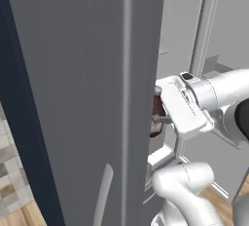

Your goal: Place the ketchup and ketchup from the counter to the top shelf of the fridge. If the existing items in the fridge are on the top shelf, move them to other shelves.

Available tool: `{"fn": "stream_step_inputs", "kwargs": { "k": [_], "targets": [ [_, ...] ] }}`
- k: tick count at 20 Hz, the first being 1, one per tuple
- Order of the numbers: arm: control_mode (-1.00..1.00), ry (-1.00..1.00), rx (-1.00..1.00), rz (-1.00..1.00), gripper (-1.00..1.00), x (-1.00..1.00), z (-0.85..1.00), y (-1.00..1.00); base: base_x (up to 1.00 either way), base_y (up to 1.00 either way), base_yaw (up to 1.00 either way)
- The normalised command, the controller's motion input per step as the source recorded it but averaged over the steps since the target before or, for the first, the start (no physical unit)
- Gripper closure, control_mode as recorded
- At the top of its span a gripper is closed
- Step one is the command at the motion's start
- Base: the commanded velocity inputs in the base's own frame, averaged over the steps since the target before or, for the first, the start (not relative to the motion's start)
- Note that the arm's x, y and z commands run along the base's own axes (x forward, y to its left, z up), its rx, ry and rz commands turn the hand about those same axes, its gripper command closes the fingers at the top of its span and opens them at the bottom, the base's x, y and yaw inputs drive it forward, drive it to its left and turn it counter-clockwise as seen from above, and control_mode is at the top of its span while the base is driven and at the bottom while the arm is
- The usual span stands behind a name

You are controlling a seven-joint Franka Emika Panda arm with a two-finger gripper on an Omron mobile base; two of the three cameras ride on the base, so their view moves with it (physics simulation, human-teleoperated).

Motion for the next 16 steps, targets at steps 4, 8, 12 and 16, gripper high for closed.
{"fn": "stream_step_inputs", "kwargs": {
  "k": [4,8,12,16],
  "targets": [
    [-1.0,0.0,0.0,-0.2,1.0,0.86,0.57,0.16,0.0,0.0,0.0],
    [-1.0,0.0,0.0,-0.21,1.0,0.89,0.62,0.2,0.0,0.0,0.0],
    [-1.0,0.02,0.0,-0.16,1.0,0.67,0.59,0.18,0.0,0.0,0.0],
    [-1.0,0.05,0.0,-0.07,1.0,0.54,0.21,0.17,0.0,0.0,0.0]
  ]
}}
